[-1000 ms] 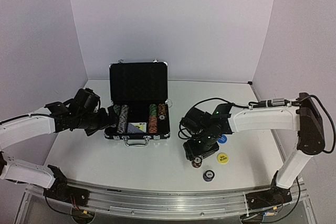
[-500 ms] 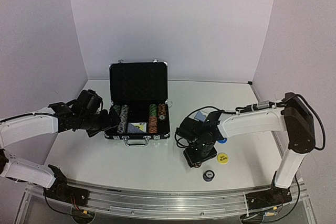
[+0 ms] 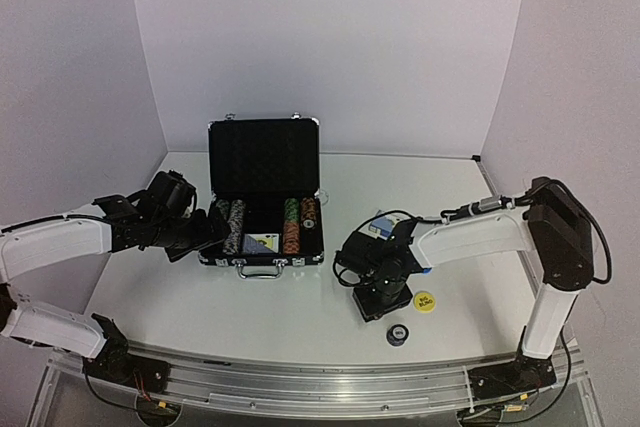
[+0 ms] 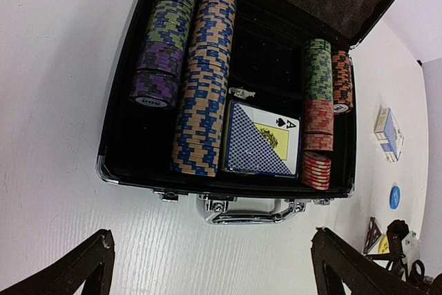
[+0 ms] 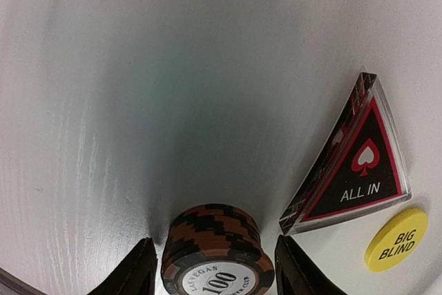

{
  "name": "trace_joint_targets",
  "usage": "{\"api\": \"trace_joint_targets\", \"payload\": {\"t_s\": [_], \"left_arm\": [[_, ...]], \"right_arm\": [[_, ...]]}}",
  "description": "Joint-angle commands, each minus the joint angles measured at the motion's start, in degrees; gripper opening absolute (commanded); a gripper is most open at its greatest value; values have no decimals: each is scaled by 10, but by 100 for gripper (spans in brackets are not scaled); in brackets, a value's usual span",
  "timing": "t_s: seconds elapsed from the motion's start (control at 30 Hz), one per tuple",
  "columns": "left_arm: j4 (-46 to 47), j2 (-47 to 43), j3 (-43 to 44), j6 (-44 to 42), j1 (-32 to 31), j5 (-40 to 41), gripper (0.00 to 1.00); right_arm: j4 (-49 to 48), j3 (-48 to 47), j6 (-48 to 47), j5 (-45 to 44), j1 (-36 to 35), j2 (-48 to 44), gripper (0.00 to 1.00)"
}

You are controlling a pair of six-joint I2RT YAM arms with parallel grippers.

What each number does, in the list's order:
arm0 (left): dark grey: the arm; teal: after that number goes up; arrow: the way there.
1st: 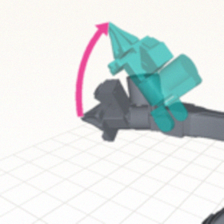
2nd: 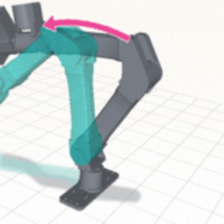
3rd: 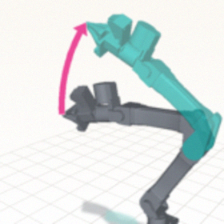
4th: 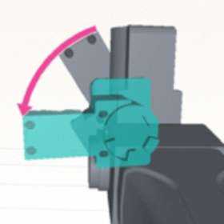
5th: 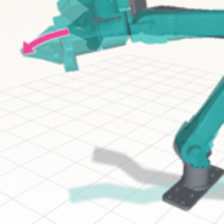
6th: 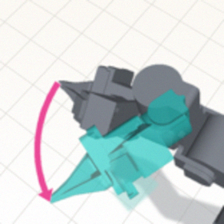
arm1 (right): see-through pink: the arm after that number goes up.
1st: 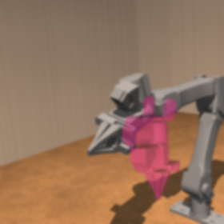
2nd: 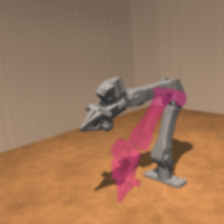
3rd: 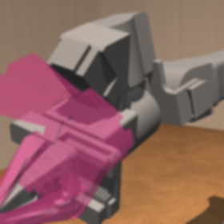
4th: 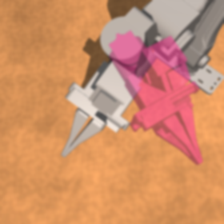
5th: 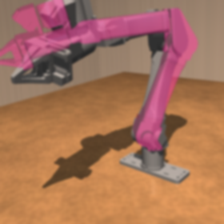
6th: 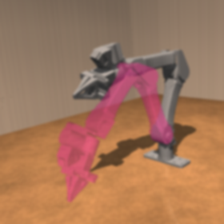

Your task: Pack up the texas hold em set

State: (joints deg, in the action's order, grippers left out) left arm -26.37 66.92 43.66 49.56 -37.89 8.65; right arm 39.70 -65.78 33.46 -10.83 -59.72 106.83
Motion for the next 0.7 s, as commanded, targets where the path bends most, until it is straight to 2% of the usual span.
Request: {"api": "trace_joint_targets", "payload": {"t_s": [0.0,0.37,0.67], "left_arm": [[13,-1,8,6,0,-3,100],[3,-21,3,15,0,-4,100],[-4,-33,-2,24,0,-9,100]], "right_arm": [[-13,15,20,-12,-2,-1,55],[-40,28,24,-10,-1,-14,54],[-42,42,39,-12,-2,-39,50]]}}
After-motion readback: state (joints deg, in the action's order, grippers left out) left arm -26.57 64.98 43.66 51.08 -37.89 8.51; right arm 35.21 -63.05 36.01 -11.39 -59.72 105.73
